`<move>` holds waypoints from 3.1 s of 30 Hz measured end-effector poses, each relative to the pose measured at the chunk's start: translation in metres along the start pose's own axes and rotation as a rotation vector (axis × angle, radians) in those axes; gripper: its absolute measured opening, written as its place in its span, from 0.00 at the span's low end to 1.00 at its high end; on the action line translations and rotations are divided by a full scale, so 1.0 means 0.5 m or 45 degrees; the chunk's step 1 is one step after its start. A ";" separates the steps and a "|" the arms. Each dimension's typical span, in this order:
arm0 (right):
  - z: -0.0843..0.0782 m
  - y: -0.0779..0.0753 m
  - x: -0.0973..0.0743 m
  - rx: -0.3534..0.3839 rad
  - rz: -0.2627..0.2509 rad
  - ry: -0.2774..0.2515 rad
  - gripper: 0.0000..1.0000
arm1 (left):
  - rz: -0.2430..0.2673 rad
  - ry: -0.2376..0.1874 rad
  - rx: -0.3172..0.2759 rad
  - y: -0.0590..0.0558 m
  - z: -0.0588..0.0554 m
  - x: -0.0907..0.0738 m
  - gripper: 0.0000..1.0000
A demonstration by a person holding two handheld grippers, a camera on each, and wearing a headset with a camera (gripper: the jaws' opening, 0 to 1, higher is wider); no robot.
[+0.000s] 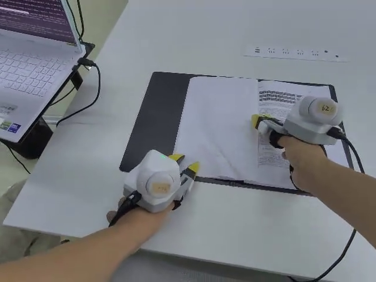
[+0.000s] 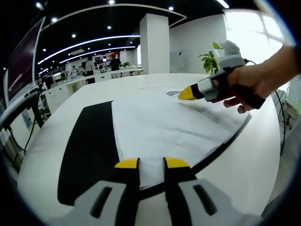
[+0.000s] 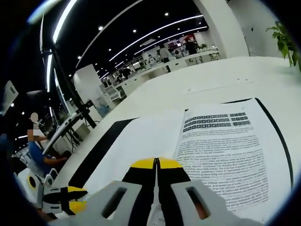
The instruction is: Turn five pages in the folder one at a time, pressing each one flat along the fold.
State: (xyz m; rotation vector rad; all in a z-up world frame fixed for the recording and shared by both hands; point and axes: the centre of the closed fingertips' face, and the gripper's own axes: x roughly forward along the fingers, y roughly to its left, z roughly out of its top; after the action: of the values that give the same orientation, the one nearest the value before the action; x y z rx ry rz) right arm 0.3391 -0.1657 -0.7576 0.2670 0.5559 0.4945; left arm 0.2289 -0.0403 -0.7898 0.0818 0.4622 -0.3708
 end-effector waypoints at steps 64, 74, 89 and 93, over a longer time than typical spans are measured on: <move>0.122 -0.153 0.217 -0.120 -0.130 -0.059 0.00 | 0.043 -0.097 -0.114 0.006 0.000 -0.006 0.17; 0.092 -0.133 0.184 -0.129 -0.107 -0.058 0.00 | 0.040 -0.102 -0.097 0.006 -0.001 -0.008 0.17; 0.048 -0.074 0.106 -0.151 -0.082 -0.067 0.00 | 0.045 -0.110 -0.100 0.003 0.001 -0.009 0.17; 0.036 -0.056 0.081 -0.139 -0.067 -0.072 0.00 | 0.047 -0.109 -0.106 0.004 0.000 -0.007 0.17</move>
State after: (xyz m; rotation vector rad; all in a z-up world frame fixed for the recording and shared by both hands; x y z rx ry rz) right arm 0.3897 -0.1705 -0.7711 0.1613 0.4780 0.4632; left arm 0.2267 -0.0372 -0.7881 -0.0061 0.3903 -0.3172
